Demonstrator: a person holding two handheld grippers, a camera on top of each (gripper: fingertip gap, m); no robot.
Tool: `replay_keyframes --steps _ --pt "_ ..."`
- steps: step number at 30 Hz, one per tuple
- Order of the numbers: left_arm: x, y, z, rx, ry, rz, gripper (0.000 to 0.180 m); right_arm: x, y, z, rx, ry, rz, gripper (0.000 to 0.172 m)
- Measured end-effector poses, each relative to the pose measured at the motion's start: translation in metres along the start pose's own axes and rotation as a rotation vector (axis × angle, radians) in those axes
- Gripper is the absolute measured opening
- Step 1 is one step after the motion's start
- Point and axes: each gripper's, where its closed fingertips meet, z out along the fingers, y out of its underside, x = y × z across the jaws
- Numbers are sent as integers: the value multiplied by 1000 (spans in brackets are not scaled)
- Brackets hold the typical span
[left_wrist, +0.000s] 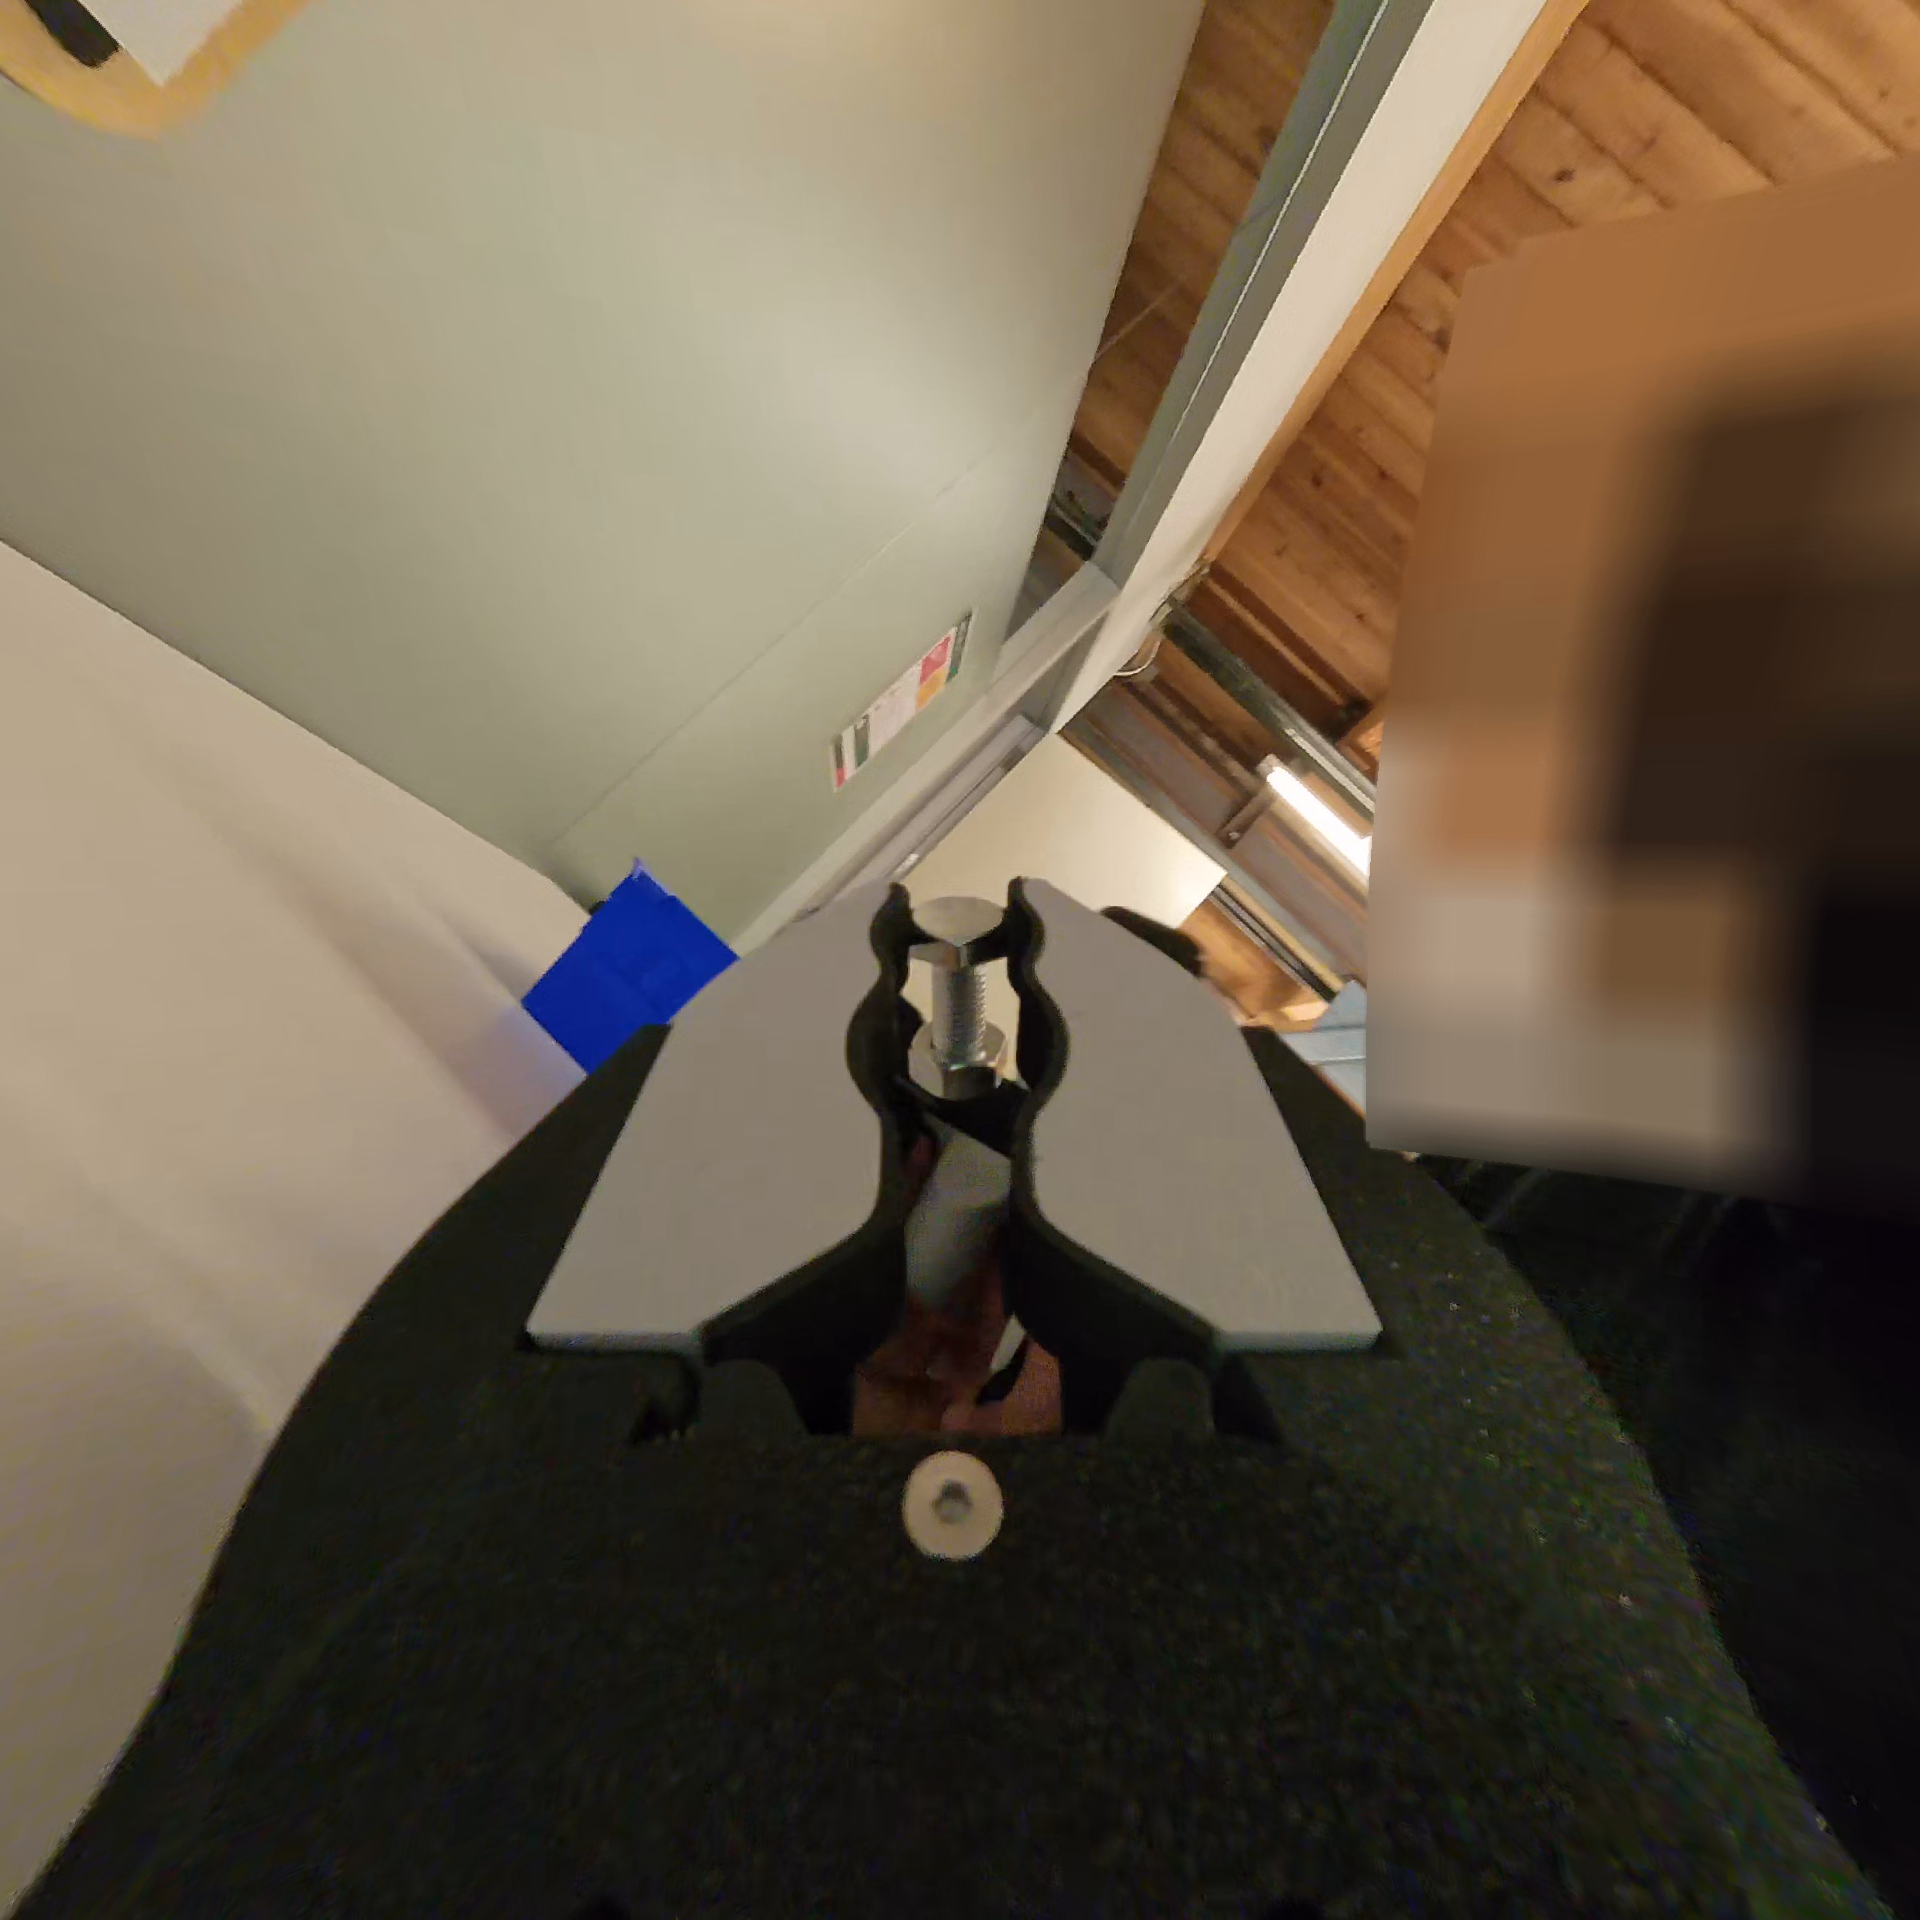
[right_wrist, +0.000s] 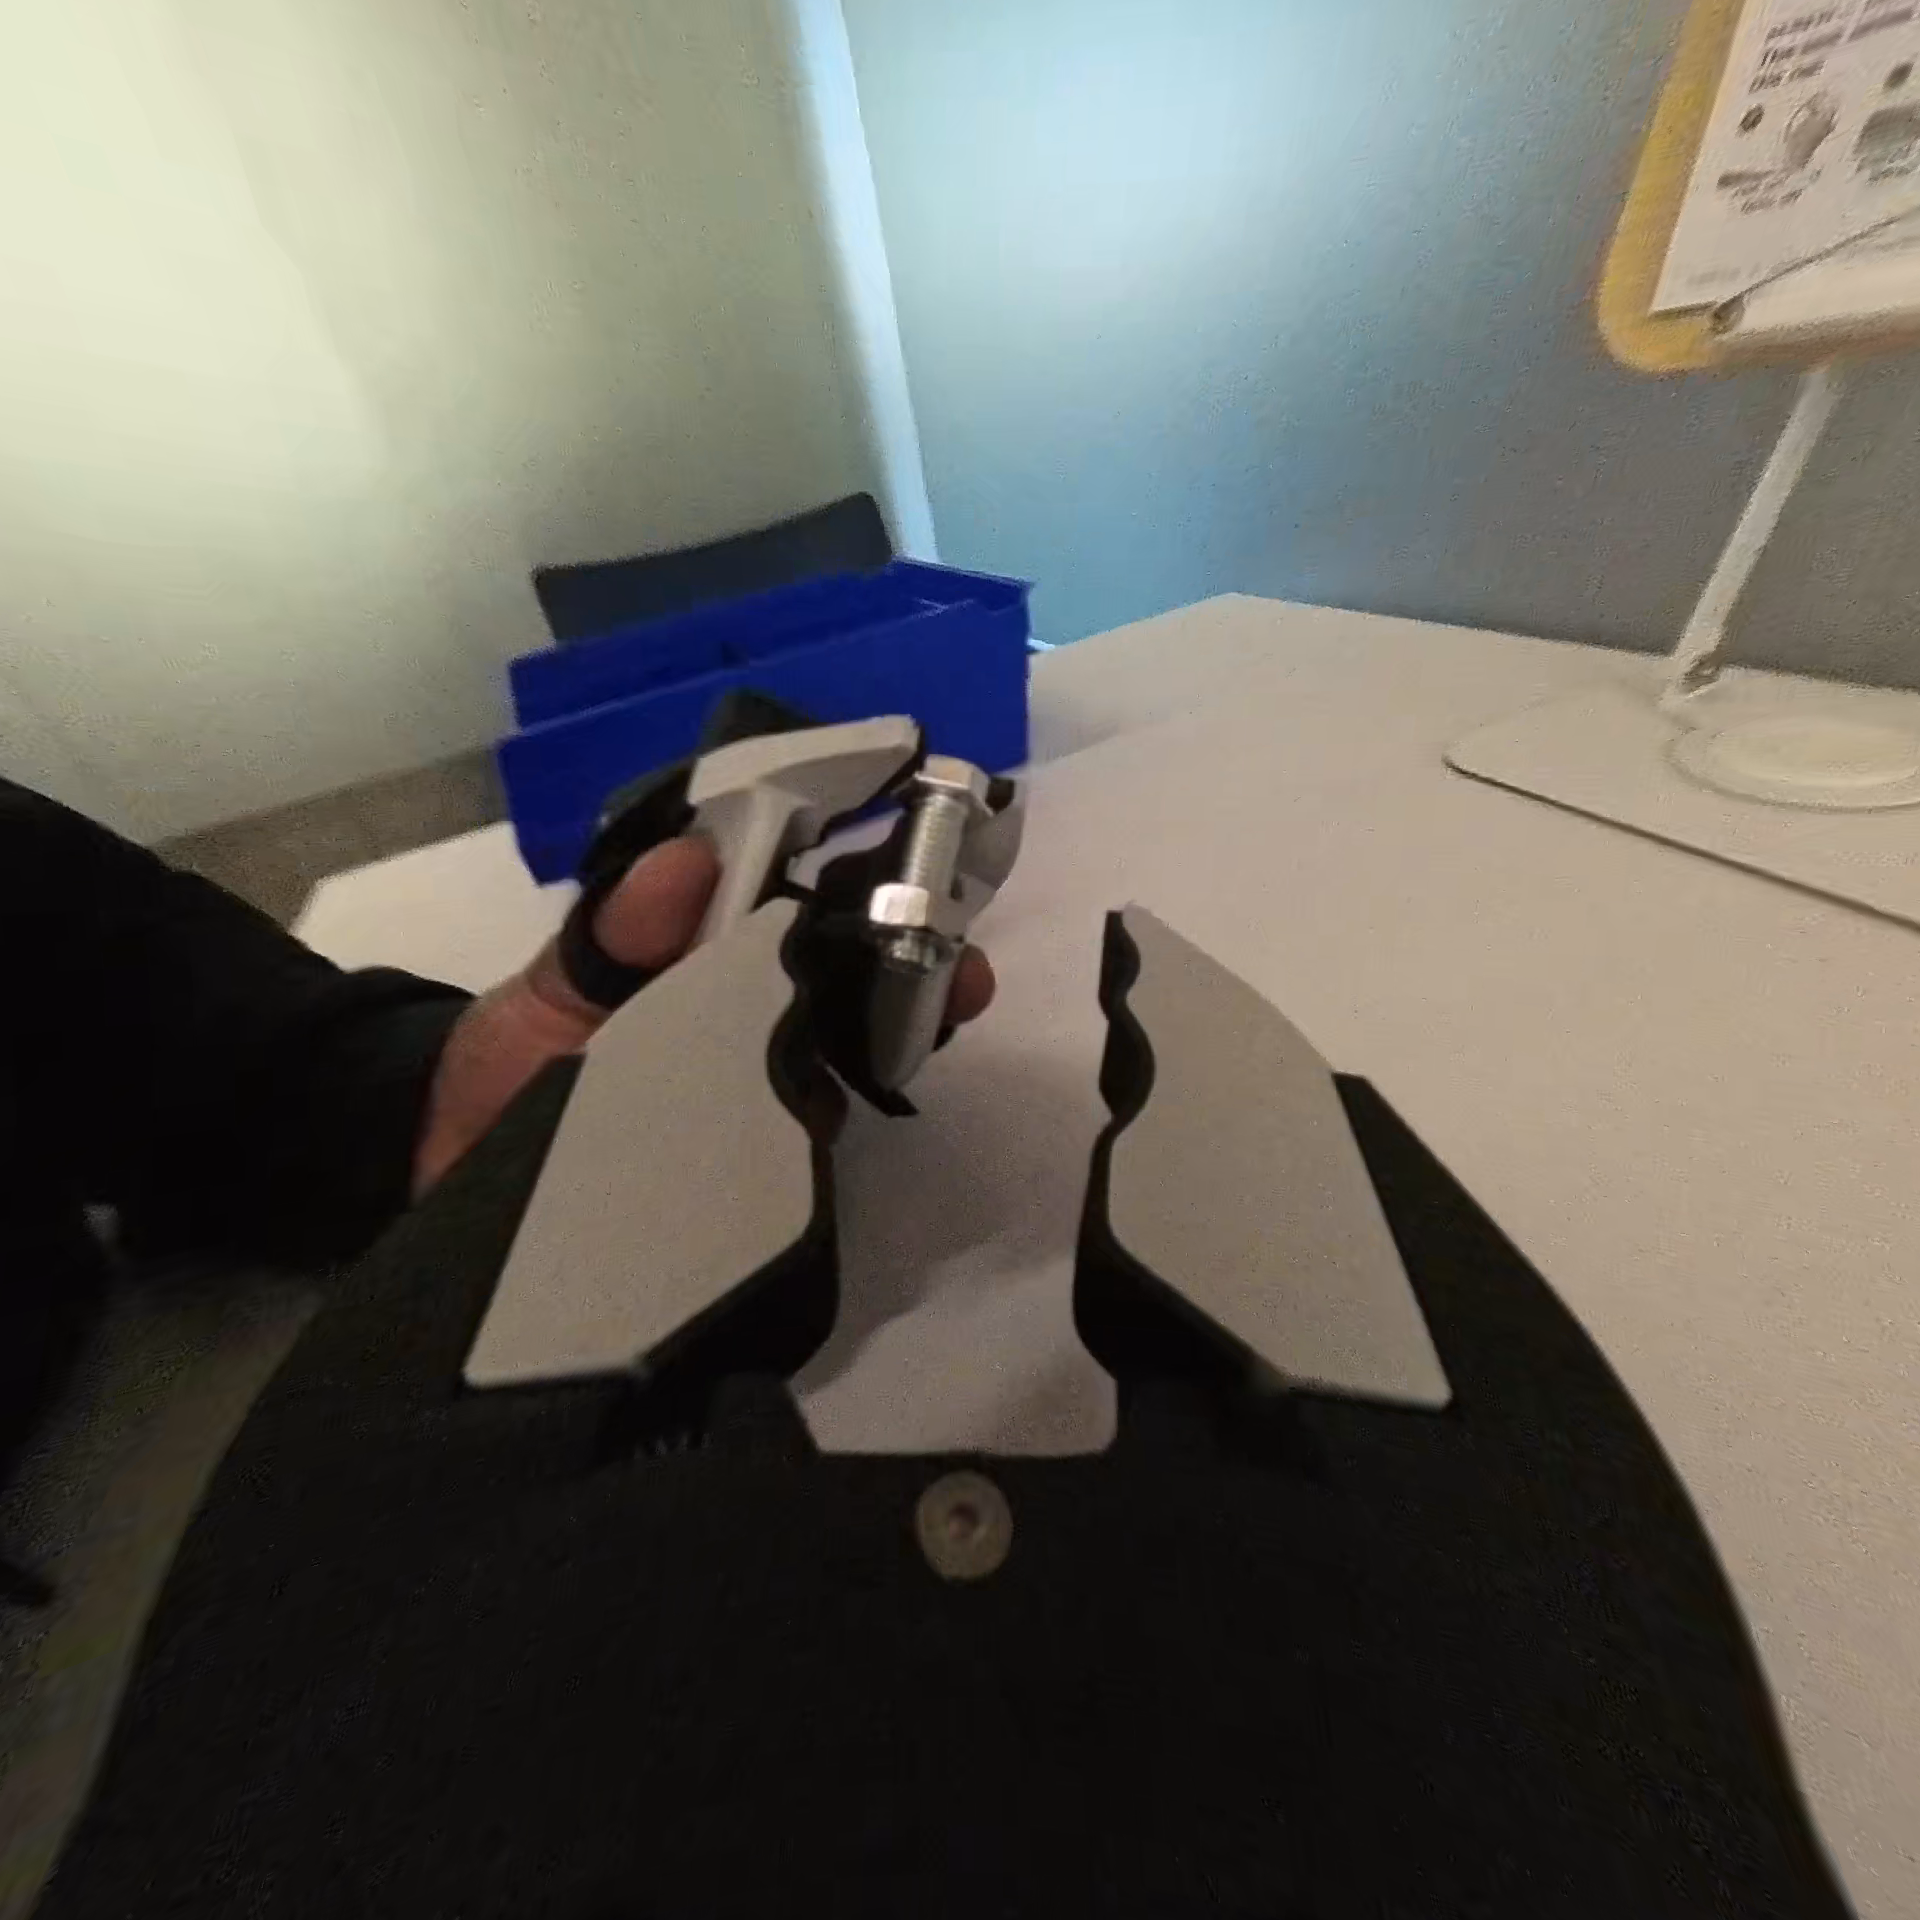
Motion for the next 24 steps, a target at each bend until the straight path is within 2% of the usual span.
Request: replay_keyframes --steps 2,4,6,8,12,13,14,15,16,18,20,22,24 --pt "-1 3 1 -20 -32 47 16 0 4 0 -40 67 -118 45" --pt "-1 7 3 -44 -43 75 17 -3 6 -1 -57 88 -195 19" --pt "2 7 3 -53 -20 81 17 -7 4 -2 -51 44 -141 19" --pt "4 7 2 -62 -2 81 17 -13 4 -1 -57 -106 100 19" --pt "11 10 4 -96 64 46 17 -32 -3 -8 -60 -613 891 19" --pt "11 11 4 -100 66 46 17 -30 -6 -10 -37 -680 1019 19" --pt "10 11 4 -99 55 49 17 -28 -5 -9 -17 -682 1059 19" --pt "8 10 4 -91 43 49 17 -26 -1 -6 -16 -636 1018 22" --pt "8 9 3 -82 42 47 17 -26 3 -3 -31 -573 919 34" --pt "4 5 2 -59 14 48 17 -27 7 -1 -63 -453 632 43" --pt "2 2 1 -43 2 44 16 -18 9 2 -71 -263 303 58" --pt "1 2 1 -41 -14 58 17 -17 6 1 -57 -134 25 58" --pt "-1 1 0 -30 -33 64 16 -17 1 0 -44 -41 -140 53"
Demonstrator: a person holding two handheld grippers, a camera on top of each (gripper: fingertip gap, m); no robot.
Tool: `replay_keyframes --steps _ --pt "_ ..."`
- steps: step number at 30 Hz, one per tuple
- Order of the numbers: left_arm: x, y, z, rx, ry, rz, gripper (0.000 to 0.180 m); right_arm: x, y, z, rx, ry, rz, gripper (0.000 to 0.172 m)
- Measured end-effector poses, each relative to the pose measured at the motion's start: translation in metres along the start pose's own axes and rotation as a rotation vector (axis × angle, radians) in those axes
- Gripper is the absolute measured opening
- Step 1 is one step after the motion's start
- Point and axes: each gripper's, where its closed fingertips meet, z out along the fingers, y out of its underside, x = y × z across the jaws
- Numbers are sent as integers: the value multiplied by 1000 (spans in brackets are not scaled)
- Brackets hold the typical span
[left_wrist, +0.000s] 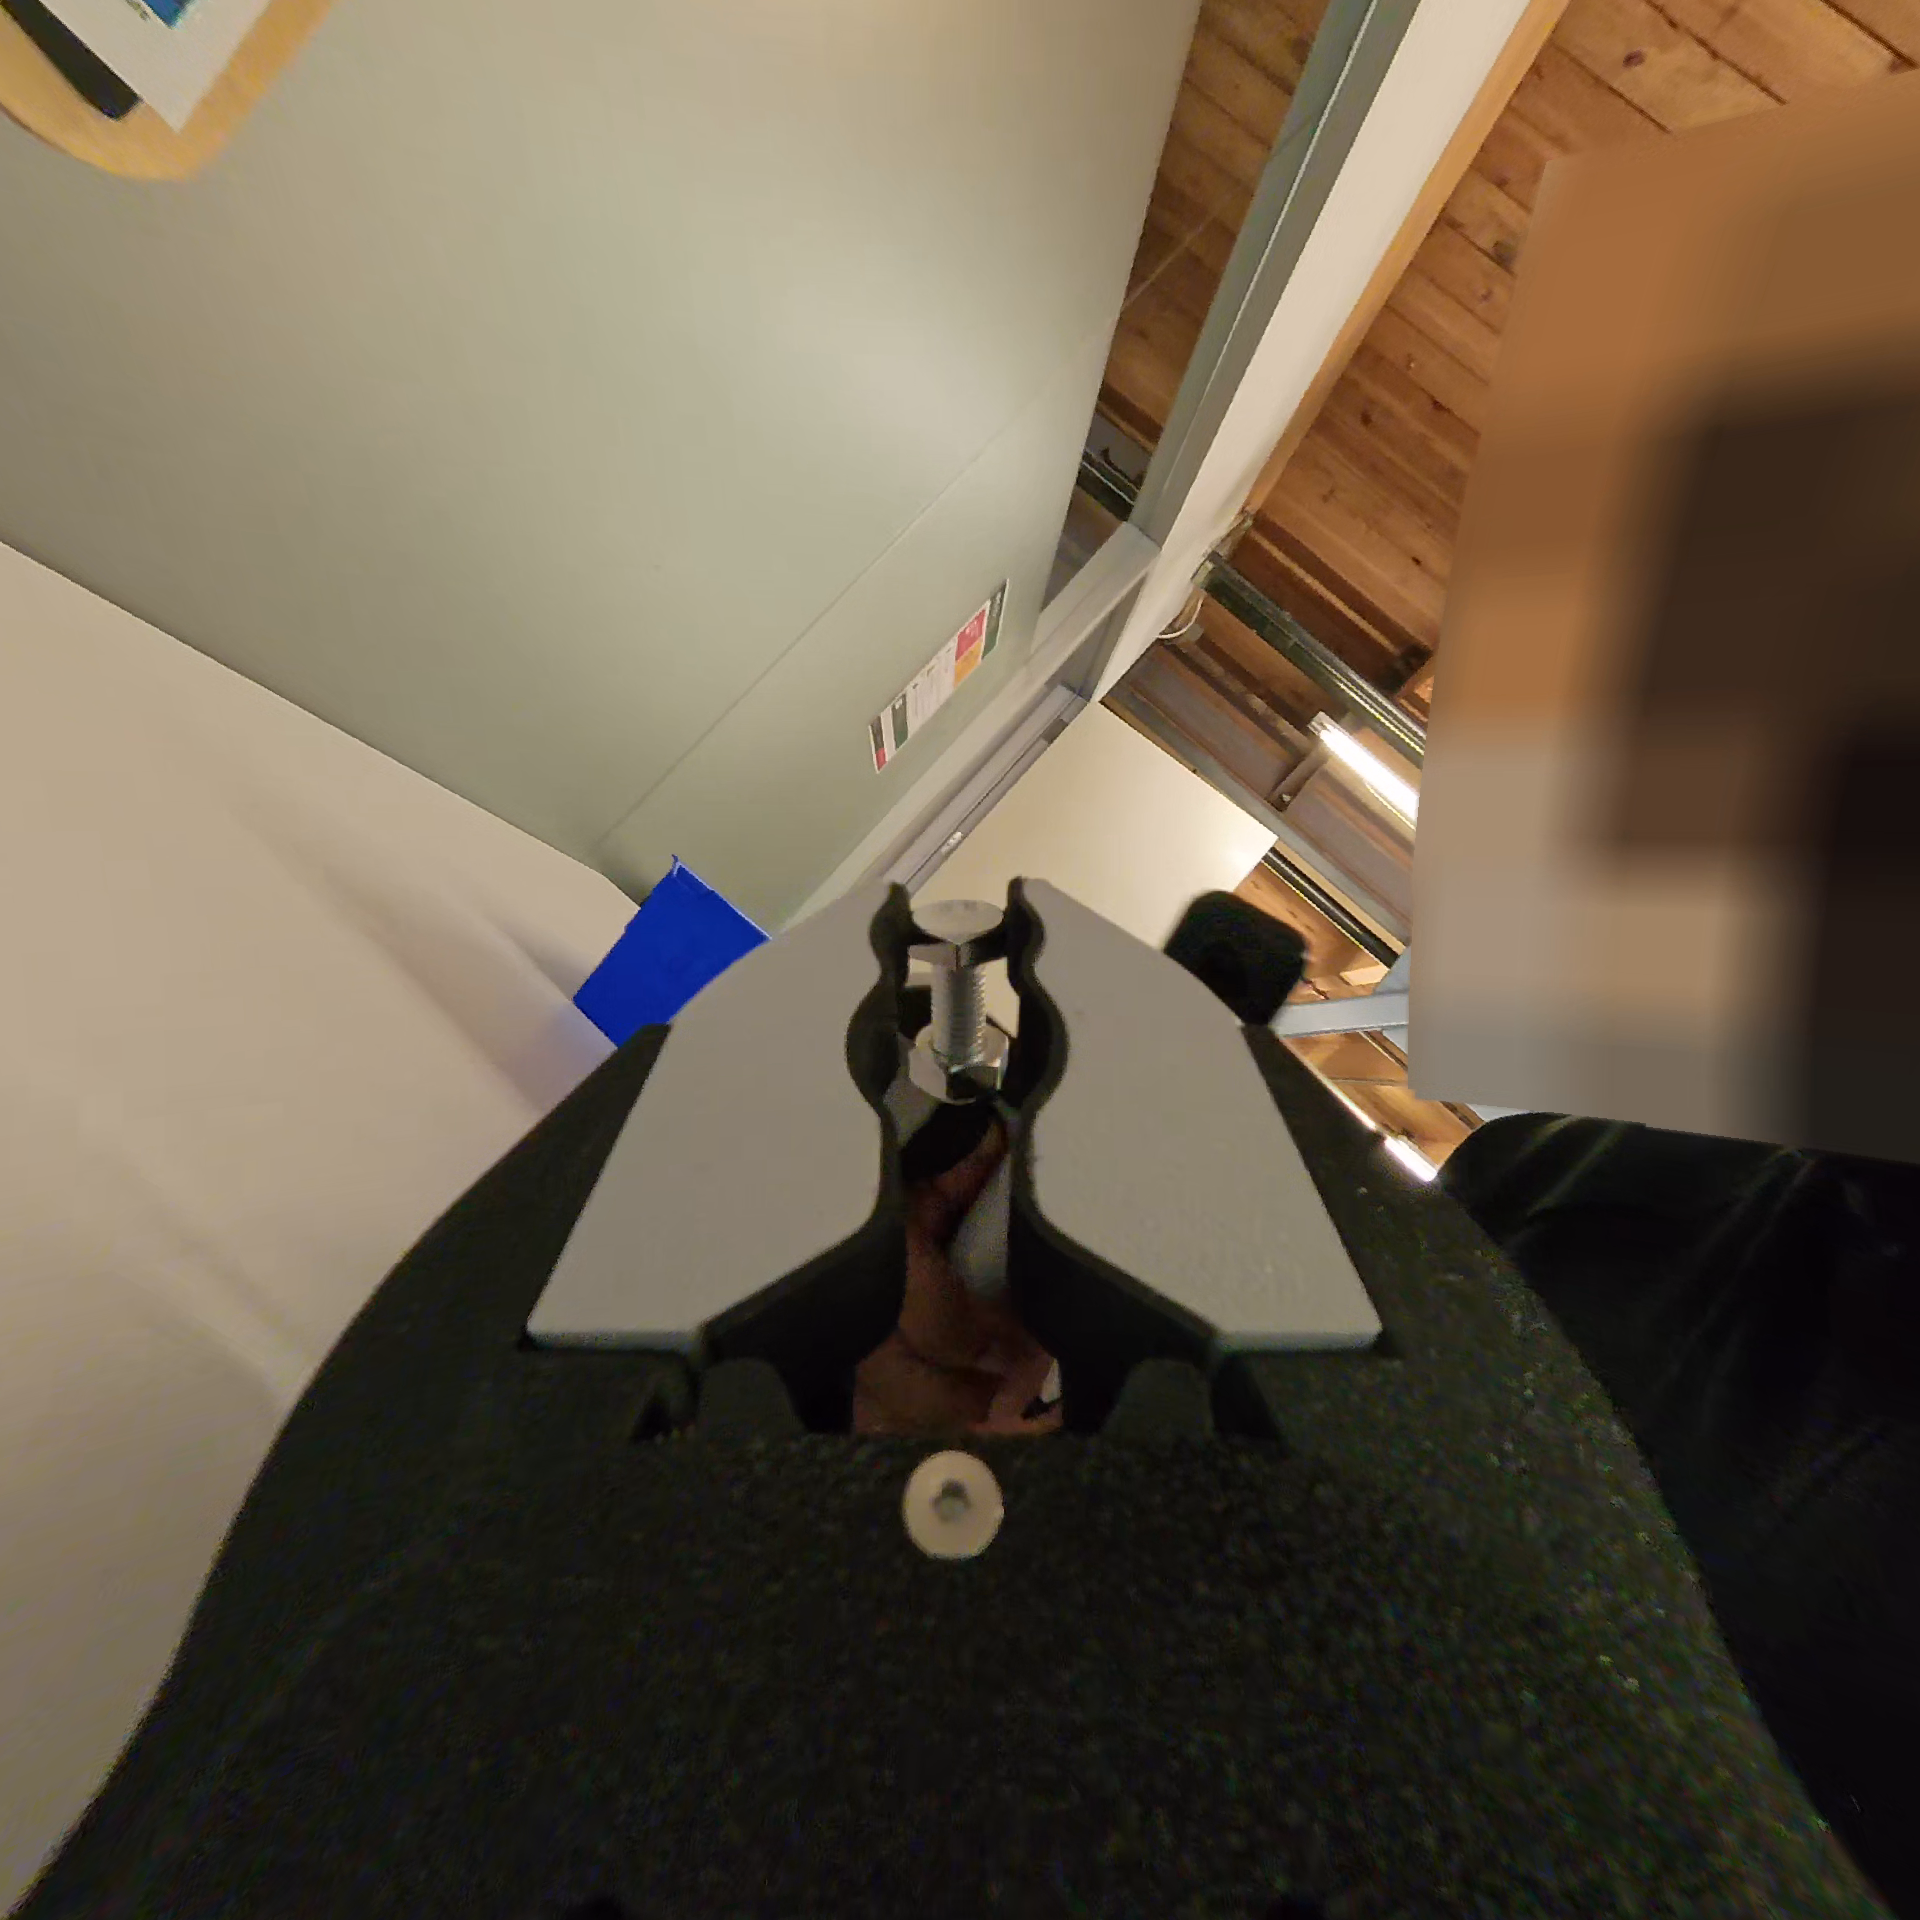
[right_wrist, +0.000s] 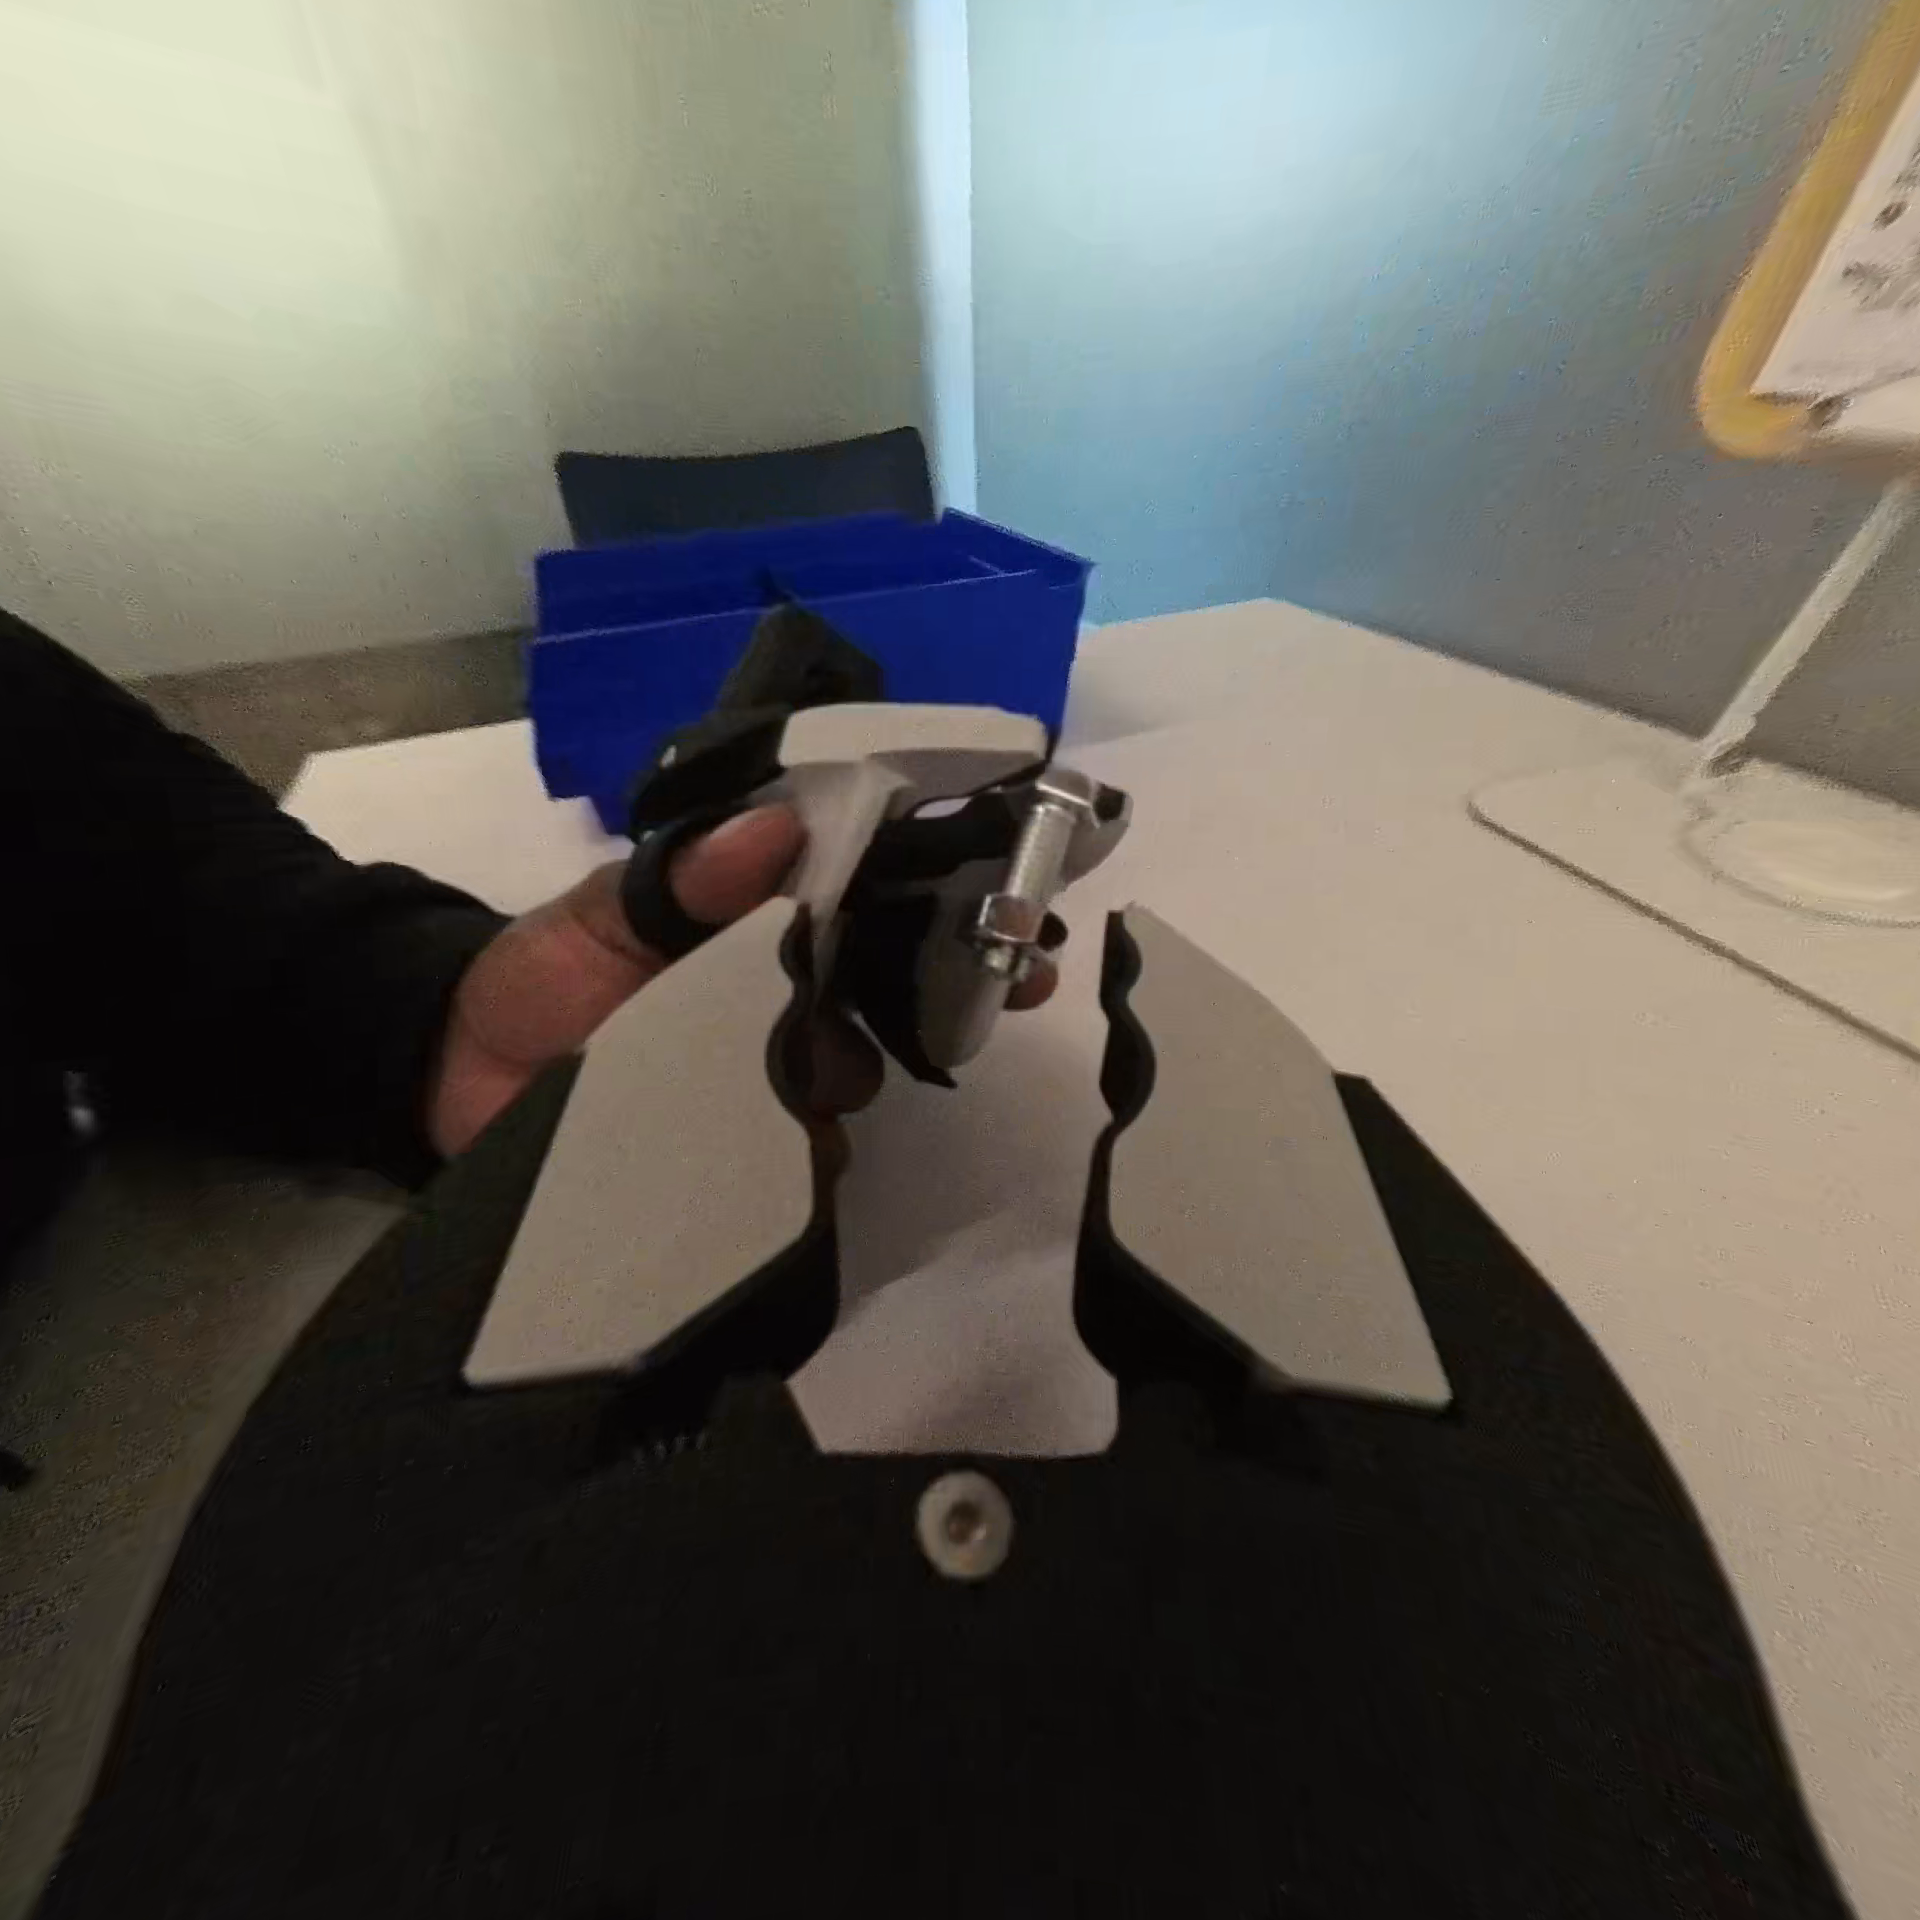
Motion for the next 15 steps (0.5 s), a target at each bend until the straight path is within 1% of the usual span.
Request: replay_keyframes --steps 2,4,5,6,10,12,14,15 --pt "-4 -1 -1 8 -27 -6 17 1 -1 0 -11 68 -87 50" --pt "-8 -2 -1 7 -46 -15 17 4 -2 -1 -19 117 -120 48" --pt "-8 -2 -1 10 -42 -18 17 7 -2 -3 -21 150 -131 40" --pt "-6 -2 -1 7 -32 -11 17 10 -2 -3 -29 169 -146 38" --pt "-4 0 0 -4 -30 5 17 12 4 -2 -54 144 -113 38" --pt "-4 1 0 -7 -29 4 17 16 8 -2 -74 173 -131 38" --pt "-3 3 1 -21 -28 16 17 17 7 -3 -75 197 -170 31" --pt "-3 4 1 -23 -32 23 17 15 6 -3 -73 188 -184 22"
